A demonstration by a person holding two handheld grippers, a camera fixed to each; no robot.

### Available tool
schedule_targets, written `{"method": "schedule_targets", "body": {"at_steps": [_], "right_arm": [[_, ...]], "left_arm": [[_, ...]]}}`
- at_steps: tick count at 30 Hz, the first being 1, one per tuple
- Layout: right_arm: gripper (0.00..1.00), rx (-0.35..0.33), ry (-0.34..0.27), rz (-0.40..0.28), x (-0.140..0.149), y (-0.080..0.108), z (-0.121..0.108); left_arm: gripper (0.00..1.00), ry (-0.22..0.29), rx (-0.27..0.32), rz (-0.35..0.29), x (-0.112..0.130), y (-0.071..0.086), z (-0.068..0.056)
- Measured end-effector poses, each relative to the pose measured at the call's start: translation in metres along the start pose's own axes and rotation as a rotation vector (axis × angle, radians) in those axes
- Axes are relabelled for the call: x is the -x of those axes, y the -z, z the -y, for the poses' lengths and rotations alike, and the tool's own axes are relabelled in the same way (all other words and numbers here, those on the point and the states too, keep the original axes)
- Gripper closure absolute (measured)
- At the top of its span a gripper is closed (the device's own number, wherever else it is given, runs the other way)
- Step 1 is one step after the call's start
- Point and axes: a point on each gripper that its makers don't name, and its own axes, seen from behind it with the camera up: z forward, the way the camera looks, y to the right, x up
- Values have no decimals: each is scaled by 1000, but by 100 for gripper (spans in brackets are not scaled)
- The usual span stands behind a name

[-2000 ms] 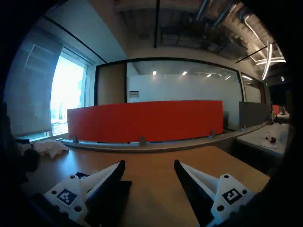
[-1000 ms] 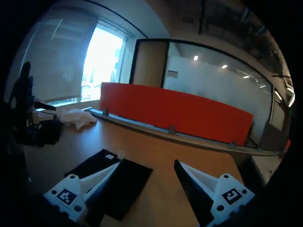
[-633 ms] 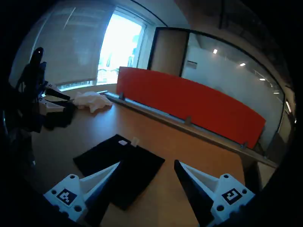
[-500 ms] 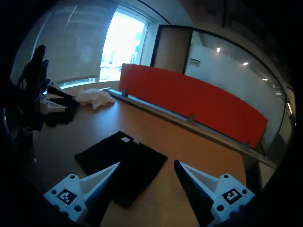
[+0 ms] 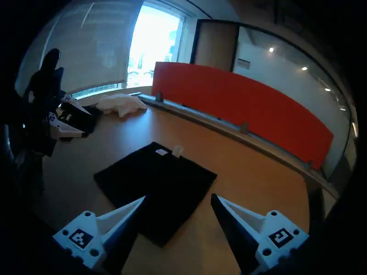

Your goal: Fold towel

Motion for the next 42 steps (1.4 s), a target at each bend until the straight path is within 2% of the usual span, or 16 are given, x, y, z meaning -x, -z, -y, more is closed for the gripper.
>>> {"method": "schedule_targets", "body": {"at_steps": [11, 21, 30, 42], "right_arm": [[0, -22, 5, 68, 43, -20, 11], [0, -35, 10, 116, 76, -33, 20], [0, -55, 1, 171, 109, -41, 28], [2, -93, -23, 248, 142, -45, 40]], "left_arm": [[5, -7, 44, 85, 43, -19, -17], [6, -6, 69, 162, 81, -35, -27], [5, -4, 94, 230, 112, -47, -36], [5, 19, 125, 313, 141, -54, -45]]}}
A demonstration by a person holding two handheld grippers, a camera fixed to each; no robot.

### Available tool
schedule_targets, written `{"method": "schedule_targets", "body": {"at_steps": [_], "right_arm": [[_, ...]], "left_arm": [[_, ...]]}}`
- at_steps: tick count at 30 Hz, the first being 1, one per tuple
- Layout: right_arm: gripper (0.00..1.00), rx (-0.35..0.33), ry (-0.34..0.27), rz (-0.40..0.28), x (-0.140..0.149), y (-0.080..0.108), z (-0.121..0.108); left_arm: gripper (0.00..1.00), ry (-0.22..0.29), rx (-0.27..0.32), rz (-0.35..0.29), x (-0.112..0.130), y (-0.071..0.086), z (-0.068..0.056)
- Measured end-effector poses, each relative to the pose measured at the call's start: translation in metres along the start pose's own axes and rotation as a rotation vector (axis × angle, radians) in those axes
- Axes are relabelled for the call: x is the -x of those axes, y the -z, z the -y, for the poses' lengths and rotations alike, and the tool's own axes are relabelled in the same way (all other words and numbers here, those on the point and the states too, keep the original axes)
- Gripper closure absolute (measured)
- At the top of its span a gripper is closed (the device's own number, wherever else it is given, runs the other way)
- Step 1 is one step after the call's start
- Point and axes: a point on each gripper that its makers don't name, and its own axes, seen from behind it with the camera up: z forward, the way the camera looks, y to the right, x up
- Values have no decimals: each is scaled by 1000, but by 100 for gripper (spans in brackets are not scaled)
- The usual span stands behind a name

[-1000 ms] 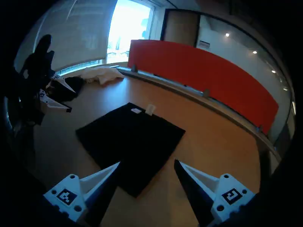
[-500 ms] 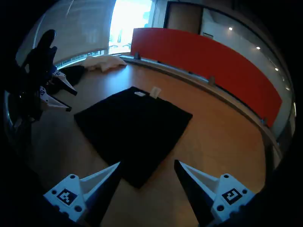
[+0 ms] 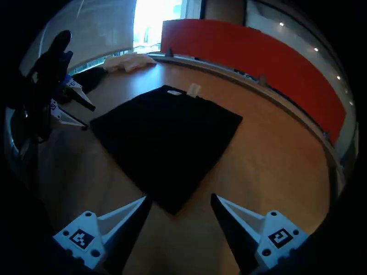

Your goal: Fold towel

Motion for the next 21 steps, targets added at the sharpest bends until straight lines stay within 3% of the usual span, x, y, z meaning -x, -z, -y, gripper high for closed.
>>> {"method": "schedule_targets", "body": {"at_steps": [10, 21], "right_arm": [[5, -12, -27, 20, 6, -5, 2], [21, -28, -37, 41, 11, -7, 7]], "left_arm": [[6, 39, 15, 36, 8, -6, -1], [8, 58, 9, 48, 7, -7, -1]]}}
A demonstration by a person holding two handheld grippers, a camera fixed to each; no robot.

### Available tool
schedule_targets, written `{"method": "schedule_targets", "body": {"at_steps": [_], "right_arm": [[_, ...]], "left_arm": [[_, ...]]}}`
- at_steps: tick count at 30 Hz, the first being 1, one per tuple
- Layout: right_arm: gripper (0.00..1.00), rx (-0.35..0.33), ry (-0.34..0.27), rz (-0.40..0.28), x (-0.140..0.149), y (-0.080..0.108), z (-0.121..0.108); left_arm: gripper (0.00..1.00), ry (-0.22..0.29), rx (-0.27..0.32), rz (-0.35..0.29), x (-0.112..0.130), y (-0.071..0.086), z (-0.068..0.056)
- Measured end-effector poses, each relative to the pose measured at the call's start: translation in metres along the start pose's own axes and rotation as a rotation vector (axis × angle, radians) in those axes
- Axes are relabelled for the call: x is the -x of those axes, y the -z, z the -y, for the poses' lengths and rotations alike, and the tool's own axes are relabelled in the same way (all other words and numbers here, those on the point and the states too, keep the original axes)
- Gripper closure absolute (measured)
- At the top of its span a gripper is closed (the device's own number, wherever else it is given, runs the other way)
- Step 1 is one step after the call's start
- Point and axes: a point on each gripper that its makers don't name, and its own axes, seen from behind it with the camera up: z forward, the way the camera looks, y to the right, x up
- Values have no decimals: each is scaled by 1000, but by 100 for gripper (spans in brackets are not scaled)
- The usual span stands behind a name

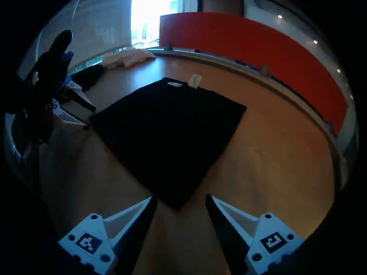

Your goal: Fold towel

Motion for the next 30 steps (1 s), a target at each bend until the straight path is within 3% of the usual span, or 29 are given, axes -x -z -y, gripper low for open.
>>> {"method": "schedule_targets", "body": {"at_steps": [7, 21, 30], "right_arm": [[30, -8, -19, 16, 4, -1, 4], [39, -16, -36, 20, 5, -2, 6], [47, -23, -53, 23, 5, -2, 6]], "left_arm": [[19, -5, -14, 6, 1, 0, 0], [20, -3, -15, 4, 1, 1, -4], [28, -20, -31, 10, 2, 1, -5]]}}
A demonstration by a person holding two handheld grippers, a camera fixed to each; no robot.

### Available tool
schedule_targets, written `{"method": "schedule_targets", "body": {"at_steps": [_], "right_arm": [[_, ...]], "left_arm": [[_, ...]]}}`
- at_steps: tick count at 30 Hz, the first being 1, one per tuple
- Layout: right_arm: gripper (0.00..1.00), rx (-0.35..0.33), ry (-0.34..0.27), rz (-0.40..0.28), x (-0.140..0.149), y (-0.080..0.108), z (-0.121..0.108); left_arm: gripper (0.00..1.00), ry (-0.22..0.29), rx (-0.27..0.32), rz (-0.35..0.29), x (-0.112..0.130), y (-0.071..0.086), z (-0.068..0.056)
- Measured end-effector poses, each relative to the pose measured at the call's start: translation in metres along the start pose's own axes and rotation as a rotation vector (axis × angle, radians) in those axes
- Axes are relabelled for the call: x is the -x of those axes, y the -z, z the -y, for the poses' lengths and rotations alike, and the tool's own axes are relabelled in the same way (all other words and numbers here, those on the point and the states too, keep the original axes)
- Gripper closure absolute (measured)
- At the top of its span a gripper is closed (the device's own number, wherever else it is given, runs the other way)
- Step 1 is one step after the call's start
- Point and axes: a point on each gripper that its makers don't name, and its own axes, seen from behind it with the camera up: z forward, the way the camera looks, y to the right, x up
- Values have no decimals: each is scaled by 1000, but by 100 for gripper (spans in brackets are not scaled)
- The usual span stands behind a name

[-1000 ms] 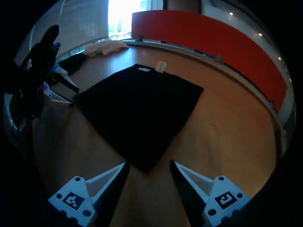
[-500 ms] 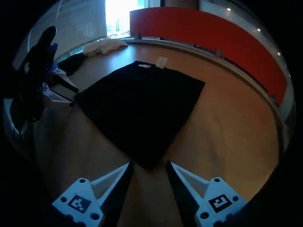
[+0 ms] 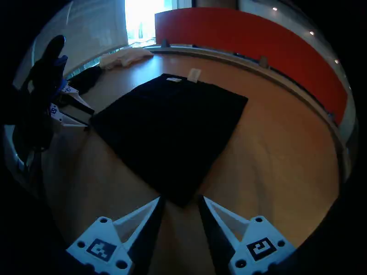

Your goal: Fold towel

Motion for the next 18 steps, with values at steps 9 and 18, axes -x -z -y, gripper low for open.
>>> {"method": "schedule_targets", "body": {"at_steps": [9, 18], "right_arm": [[60, 10, -4, -3, 0, 0, -2], [60, 12, -9, -2, 0, -1, -1]], "left_arm": [[37, 2, -1, 9, -1, -1, -3], [47, 5, -6, 24, -2, -1, -5]]}}
